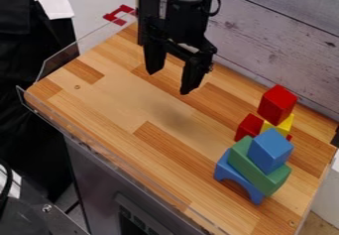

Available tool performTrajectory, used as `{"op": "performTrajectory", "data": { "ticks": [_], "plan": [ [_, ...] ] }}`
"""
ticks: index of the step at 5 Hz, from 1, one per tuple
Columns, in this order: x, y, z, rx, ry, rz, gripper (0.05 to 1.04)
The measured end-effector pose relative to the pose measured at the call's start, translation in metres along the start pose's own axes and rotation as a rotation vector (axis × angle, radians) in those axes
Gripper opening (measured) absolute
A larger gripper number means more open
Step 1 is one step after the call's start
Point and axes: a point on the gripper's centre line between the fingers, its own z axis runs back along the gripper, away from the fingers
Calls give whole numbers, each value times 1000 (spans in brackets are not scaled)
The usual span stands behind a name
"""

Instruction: Remove the blue block from the tower and put it in the center of the table

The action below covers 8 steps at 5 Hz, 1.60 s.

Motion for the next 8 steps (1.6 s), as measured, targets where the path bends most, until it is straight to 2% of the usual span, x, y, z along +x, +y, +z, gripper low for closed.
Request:
{"op": "performTrajectory", "data": {
  "ticks": [1,2,3,4,5,6,8],
  "plan": [
    [-3,-1,-10,-9,36,3,999],
    [2,-27,-14,-40,24,-45,999],
    [2,-53,-13,-18,28,-117,999],
    [-2,-73,17,12,-56,-169,999],
    [-14,-89,39,63,-99,-200,999],
    [-20,-98,48,75,-121,-223,999],
    [-18,-121,32,34,6,-300,999]
  ]
}}
